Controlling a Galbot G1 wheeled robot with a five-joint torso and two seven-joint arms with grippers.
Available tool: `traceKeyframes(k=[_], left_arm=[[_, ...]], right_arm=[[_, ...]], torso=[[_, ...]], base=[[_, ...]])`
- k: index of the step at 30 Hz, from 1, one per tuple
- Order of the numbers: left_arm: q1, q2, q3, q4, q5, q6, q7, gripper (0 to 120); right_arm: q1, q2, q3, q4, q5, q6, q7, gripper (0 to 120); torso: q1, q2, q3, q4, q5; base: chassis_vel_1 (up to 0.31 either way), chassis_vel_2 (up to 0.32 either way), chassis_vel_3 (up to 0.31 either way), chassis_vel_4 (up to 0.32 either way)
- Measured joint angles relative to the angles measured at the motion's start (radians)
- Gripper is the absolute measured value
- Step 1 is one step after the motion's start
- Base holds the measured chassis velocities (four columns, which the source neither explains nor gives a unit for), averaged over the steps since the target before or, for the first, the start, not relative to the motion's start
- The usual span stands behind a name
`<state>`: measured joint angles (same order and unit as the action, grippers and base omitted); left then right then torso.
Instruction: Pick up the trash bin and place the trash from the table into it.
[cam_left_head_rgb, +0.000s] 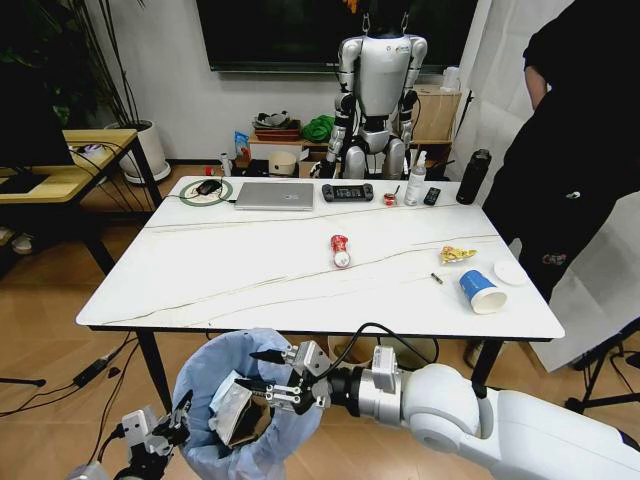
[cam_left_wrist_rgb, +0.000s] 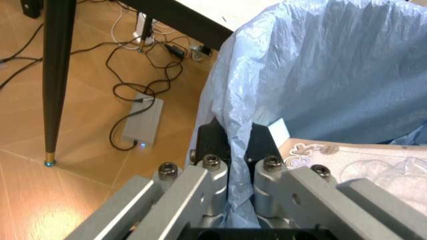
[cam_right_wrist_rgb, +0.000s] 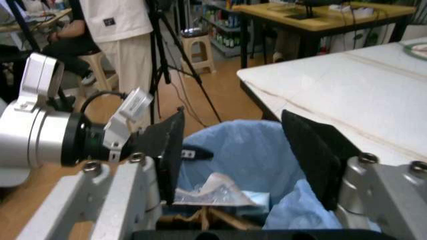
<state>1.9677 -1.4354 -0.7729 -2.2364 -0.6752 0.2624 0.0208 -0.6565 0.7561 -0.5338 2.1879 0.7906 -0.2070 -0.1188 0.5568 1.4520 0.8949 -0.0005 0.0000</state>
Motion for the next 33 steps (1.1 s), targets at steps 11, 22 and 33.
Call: traceKeyframes(k=[11, 22, 33], left_arm=[[0.009, -0.012, -0.008, -0.006, 0.003, -0.004, 0.006, 0], [0.024, -0.008, -0.039, -0.04, 0.003, -0.005, 0.006, 0], [0.029, -0.022, -0.034, -0.055, 0.005, -0.005, 0.006, 0]], right_arm=[[-0.03, 0.171, 0.276, -0.249, 0.045, 0.036, 0.224, 98], [0.088, 0.457, 0.358, -0.692, -0.125, -0.095, 0.238, 100], [0.129, 0.56, 0.383, -0.882, -0.231, -0.192, 0.268, 100]], torso=[[0.0, 0.0, 0.0, 0.0, 0.0], [0.0, 0.0, 0.0, 0.0006, 0.0], [0.0, 0.0, 0.0, -0.0001, -0.0002]], base=[[0.0, 0.0, 0.0, 0.0], [0.0, 0.0, 0.0, 0.0], [0.0, 0.0, 0.0, 0.0]])
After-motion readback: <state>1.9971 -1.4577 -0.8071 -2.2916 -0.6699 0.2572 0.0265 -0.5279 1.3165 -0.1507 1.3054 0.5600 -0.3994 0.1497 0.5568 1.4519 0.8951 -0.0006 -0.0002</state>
